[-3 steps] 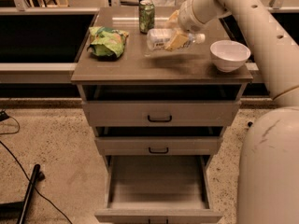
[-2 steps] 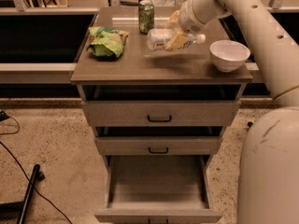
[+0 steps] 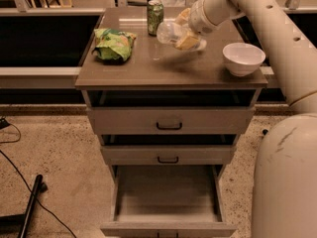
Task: Pick blue plastic bottle from bottom drawer and place on counter
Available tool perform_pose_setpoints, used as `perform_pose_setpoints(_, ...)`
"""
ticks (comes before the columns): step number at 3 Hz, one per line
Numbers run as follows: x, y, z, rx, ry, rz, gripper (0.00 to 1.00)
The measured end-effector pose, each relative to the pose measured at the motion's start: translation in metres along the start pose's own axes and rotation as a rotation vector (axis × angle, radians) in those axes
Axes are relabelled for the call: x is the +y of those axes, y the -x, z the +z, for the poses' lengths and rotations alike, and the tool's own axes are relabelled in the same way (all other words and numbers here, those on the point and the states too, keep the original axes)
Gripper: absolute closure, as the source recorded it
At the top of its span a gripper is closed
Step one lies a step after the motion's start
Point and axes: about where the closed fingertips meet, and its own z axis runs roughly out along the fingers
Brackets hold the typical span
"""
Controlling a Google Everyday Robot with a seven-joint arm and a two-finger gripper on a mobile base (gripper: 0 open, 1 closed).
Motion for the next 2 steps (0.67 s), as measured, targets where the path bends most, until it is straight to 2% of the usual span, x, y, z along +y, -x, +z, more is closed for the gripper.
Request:
perform_pose_setpoints(1,0.0000,0.0000,0.0001,0.000,0.000,0.000,0.00)
perform_pose_setpoints(2,0.0001,0.0000,0.0002,0.000,0.000,0.000,0.00)
